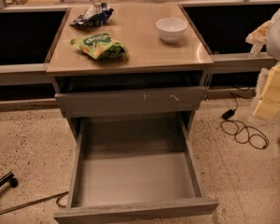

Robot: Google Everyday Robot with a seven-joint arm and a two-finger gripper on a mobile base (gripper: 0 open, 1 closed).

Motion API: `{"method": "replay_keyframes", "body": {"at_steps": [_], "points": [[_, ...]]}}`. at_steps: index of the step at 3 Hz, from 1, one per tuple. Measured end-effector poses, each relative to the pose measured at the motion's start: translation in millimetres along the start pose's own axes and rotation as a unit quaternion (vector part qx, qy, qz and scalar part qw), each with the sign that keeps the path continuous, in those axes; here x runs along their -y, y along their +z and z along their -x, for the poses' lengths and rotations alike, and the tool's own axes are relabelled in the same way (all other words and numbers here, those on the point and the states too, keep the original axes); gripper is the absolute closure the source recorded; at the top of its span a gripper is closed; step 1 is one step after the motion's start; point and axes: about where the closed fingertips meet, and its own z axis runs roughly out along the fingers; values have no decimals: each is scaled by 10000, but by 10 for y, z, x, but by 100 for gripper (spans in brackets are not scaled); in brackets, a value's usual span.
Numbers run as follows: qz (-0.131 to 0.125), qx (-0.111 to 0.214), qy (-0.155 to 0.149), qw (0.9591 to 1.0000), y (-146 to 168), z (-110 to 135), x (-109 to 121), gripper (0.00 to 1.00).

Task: Place green rice chip bag into middle drawer

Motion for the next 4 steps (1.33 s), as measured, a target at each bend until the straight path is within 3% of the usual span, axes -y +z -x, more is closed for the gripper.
{"method": "replay_keyframes", "body": {"at_steps": [1,2,3,4], "points": [[-81,19,-54,10000,23,27,50,0],[-416,178,-389,9982,207,244,479,0],[-867,391,-712,9929,418,609,1087,0],[-946,811,-1249,9843,614,1264,1575,0]]}}
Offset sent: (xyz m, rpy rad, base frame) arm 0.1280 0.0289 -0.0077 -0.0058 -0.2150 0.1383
